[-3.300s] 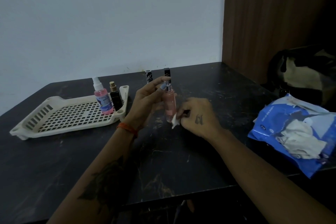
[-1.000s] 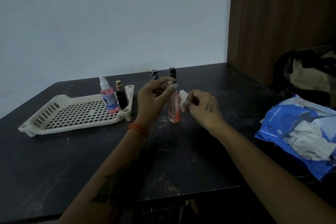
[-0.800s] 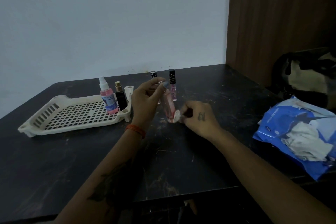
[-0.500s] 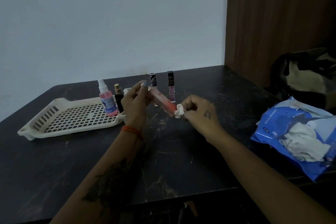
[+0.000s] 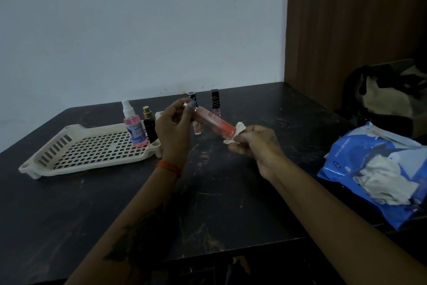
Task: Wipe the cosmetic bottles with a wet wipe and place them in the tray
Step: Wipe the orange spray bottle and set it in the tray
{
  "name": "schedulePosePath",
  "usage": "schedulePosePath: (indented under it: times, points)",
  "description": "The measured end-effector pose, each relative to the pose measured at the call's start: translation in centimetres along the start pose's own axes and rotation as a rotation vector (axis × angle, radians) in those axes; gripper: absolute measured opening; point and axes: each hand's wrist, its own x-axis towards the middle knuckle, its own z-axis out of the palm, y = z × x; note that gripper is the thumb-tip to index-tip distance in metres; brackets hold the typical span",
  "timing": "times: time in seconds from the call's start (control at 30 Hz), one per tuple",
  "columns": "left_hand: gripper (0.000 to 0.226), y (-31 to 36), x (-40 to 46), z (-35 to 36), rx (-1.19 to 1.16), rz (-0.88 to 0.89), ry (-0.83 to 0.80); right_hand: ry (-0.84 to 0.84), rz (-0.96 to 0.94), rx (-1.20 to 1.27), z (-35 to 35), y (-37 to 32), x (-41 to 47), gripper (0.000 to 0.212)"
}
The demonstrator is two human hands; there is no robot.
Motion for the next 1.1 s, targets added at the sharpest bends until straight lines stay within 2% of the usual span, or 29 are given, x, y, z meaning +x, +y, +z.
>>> schedulePosePath:
  times: [0.1,0.17,0.23,0.3,0.37,0.47,0.6,0.7,0.77,0.83,0.9,0.97,1.03,1.1]
  points:
    - [0.024,-0.1,0.2,-0.2,0.11,0.072,-0.012,-0.089,0.058,0.002,0.1,-0.1,-0.3,0.006]
    - [0.024,-0.1,0.4,-0.4,0.183,0.135,-0.008,-0.071,0.068,-0.01,0.0,-0.2,-0.4,0.007]
    - [0.023,-0.2,0.3,-0.3,0.275,0.229,-0.027,0.064,-0.02,-0.028,-0.2,-0.1,-0.1,0.007]
    - [0.024,-0.1,-0.1,0.1,0.355,0.294,-0.089,0.194,-0.175,-0.149,-0.3,0.3,0.2,0.01]
    - [0.025,-0.1,-0.6,0.5,0.389,0.339,-0.154,0.207,-0.316,-0.318,0.0,0.6,0.2,0.013]
    - [0.027,0.3,-1.0,0.8,0.386,0.395,-0.2,0.136,-0.435,-0.449,0.2,0.9,0.1,0.017]
    - [0.032,0.6,-1.6,1.0,0.299,0.401,-0.269,0.13,-0.461,-0.429,0.1,1.0,0.4,0.019]
    - [0.038,0.4,-1.8,1.2,0.238,0.389,-0.308,0.134,-0.497,-0.406,-0.1,0.9,0.4,0.01]
    - [0.041,0.3,-1.7,1.2,0.213,0.377,-0.311,0.188,-0.627,-0.404,-0.2,0.3,0.1,0.013]
    - [0.045,0.2,-1.7,1.2,0.191,0.361,-0.323,0.231,-0.855,-0.457,-0.1,-1.0,-0.4,0.021]
    - [0.05,0.1,-1.7,1.3,0.174,0.35,-0.326,0.181,-1.075,-0.61,0.1,-2.7,-0.8,0.022]
    - [0.056,0.0,-1.6,1.5,0.168,0.35,-0.316,0.009,-1.206,-0.947,0.5,-4.1,-0.8,0.023]
    - [0.062,-0.1,-1.5,1.5,0.177,0.335,-0.306,-0.18,-1.223,-1.302,0.8,-5.1,-0.7,0.026]
    - [0.067,-0.1,-1.3,1.6,0.179,0.323,-0.304,-0.298,-1.226,-1.467,0.7,-5.8,-0.4,0.027]
